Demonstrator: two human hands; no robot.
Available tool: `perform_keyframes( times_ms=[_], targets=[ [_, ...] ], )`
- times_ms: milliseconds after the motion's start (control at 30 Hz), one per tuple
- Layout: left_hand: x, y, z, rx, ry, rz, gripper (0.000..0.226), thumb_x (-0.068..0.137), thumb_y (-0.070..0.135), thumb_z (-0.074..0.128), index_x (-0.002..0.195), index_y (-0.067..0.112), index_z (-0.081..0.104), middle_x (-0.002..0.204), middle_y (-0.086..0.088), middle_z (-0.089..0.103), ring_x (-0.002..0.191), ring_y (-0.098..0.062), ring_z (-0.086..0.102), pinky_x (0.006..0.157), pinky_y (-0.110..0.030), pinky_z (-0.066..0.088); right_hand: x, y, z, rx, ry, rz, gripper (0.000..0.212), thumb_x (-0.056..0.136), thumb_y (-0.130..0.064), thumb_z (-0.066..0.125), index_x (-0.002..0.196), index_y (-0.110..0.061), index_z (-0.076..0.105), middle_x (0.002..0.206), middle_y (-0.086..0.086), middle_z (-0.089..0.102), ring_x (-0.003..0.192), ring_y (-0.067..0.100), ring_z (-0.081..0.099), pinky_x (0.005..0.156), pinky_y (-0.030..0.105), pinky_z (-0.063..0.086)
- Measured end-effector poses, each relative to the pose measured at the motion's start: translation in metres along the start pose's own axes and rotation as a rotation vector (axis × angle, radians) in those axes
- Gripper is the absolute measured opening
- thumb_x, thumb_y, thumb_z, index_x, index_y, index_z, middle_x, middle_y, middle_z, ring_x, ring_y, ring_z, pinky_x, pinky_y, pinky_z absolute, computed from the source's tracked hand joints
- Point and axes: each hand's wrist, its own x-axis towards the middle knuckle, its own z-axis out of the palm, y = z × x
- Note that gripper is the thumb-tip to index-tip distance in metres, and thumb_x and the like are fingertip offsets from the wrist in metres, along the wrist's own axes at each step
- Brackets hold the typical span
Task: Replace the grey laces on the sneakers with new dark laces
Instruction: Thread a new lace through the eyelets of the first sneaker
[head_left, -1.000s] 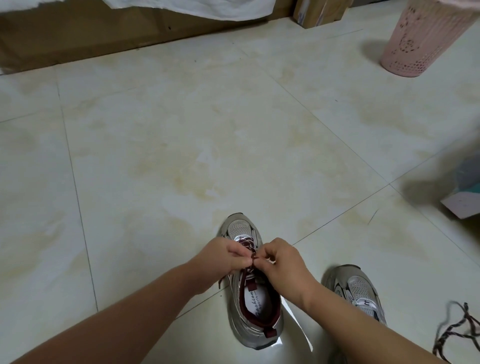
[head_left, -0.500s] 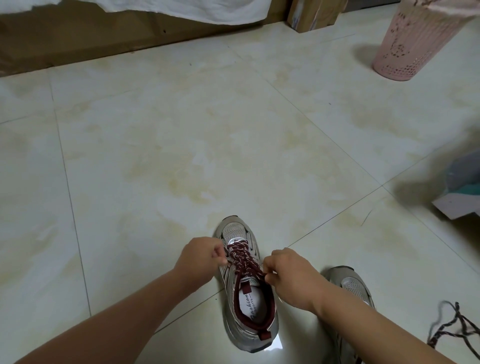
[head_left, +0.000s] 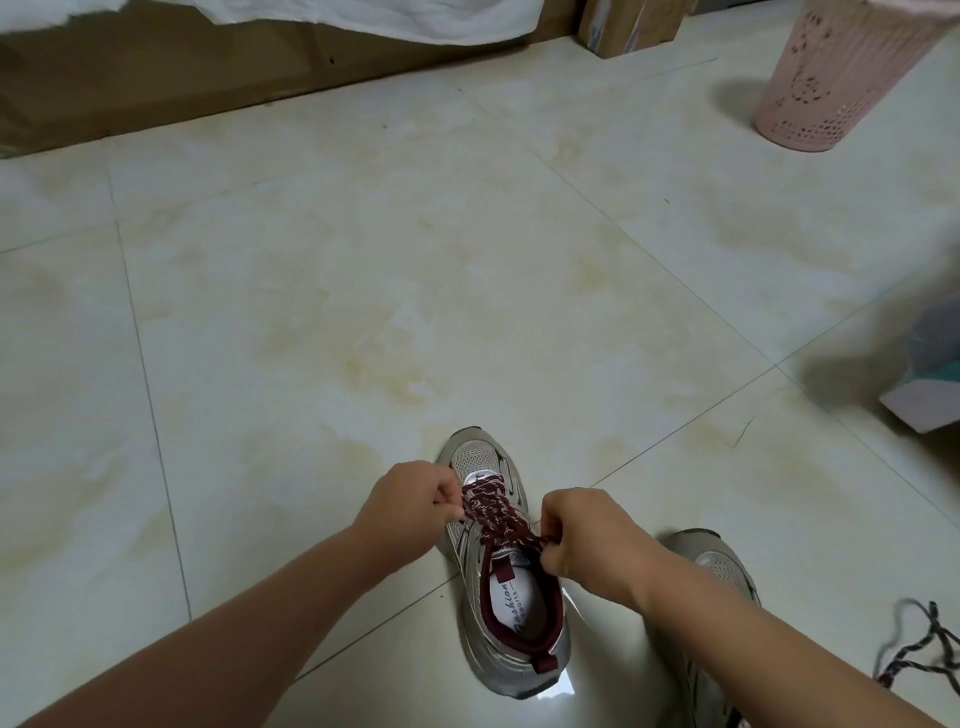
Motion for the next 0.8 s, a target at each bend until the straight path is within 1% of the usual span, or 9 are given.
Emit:
perform_keyframes(
  times_ms=[67,167,233,300,467,533,600,700,800],
  targets=[
    [0.000,0.001,0.000,0.004,0.008,0.003,0.033,0.081,0.012,0.063,0.059,0.030,0.048,0.061,0.015,0.048,0.060,0.002,0.044,0.056,-0.013,0.030,-0.001,-0.006,-0.005,-0.145,-0.036,-0.015,0.003,0.081,-0.008,0.055,0.083,-0.010,0.053,0.091,0.010,0.056,0.080,0.021,0.046,0.050,0.018,0.028],
    [0.001,0.002,0.000,0.007,0.000,0.001,0.033,0.081,0.012,0.064,0.058,0.031,0.048,0.062,0.016,0.050,0.061,0.002,0.045,0.056,-0.013,0.031,-0.001,-0.013,-0.010,-0.320,-0.117,-0.013,0.016,0.082,-0.006,0.052,0.097,-0.002,0.057,0.088,0.011,0.054,0.078,0.023,0.045,0.048,0.020,0.026],
    [0.001,0.001,0.000,0.016,-0.009,0.000,0.033,0.081,0.013,0.064,0.059,0.031,0.048,0.063,0.016,0.050,0.062,0.002,0.045,0.057,-0.013,0.032,0.001,-0.019,-0.014,-0.424,-0.144,-0.029,0.005,0.083,-0.003,0.050,0.078,-0.005,0.049,0.071,0.004,0.042,0.065,0.022,0.043,0.045,0.019,0.025],
    [0.001,0.001,0.001,0.027,-0.013,0.003,0.033,0.081,0.013,0.064,0.059,0.031,0.047,0.063,0.016,0.050,0.062,0.002,0.045,0.057,-0.012,0.032,0.003,-0.023,-0.015,-0.464,-0.155,-0.023,0.027,0.083,0.000,0.049,0.063,-0.010,0.034,0.063,0.002,0.034,0.053,0.015,0.035,0.044,0.020,0.025],
    [0.001,0.001,0.001,0.045,-0.006,0.012,0.029,0.081,0.015,0.064,0.061,0.030,0.050,0.065,0.017,0.050,0.067,0.000,0.047,0.058,-0.011,0.032,0.005,-0.026,-0.011,-0.497,-0.192,0.036,0.033,0.084,0.000,0.049,0.060,-0.012,0.029,0.065,0.004,0.035,0.054,0.018,0.035,0.048,0.024,0.031],
    [0.001,0.001,-0.001,0.017,0.009,0.007,0.026,0.082,0.014,0.063,0.063,0.028,0.052,0.064,0.018,0.050,0.065,0.001,0.047,0.058,-0.012,0.033,0.010,-0.021,-0.012,-0.378,-0.077,0.035,0.021,0.084,-0.005,0.050,0.064,-0.004,0.042,0.071,0.008,0.048,0.066,0.026,0.047,0.058,0.026,0.039],
    [0.001,0.002,-0.004,-0.047,0.015,0.009,0.028,0.081,0.015,0.065,0.061,0.029,0.053,0.062,0.015,0.051,0.061,0.001,0.046,0.059,-0.015,0.034,0.016,-0.011,-0.011,-0.060,0.088,0.089,0.014,0.083,-0.008,0.049,0.076,-0.002,0.060,0.082,0.011,0.064,0.076,0.026,0.055,0.066,0.028,0.044],
    [0.001,0.002,-0.009,-0.090,0.015,0.007,0.030,0.079,0.013,0.066,0.059,0.030,0.053,0.059,0.011,0.051,0.057,-0.001,0.044,0.060,-0.020,0.036,0.013,0.000,-0.008,0.499,0.107,0.172,0.020,0.079,0.002,0.050,0.066,-0.006,0.063,0.070,0.016,0.065,0.061,0.022,0.054,0.061,0.029,0.045],
    [0.001,0.001,-0.007,-0.037,0.009,0.003,0.034,0.079,0.012,0.065,0.057,0.033,0.051,0.059,0.012,0.051,0.058,-0.001,0.045,0.059,-0.019,0.034,0.007,0.010,-0.008,0.298,0.040,0.126,0.017,0.078,0.001,0.056,0.071,-0.012,0.066,0.065,0.001,0.060,0.056,0.010,0.049,0.055,0.013,0.039]
  ],
)
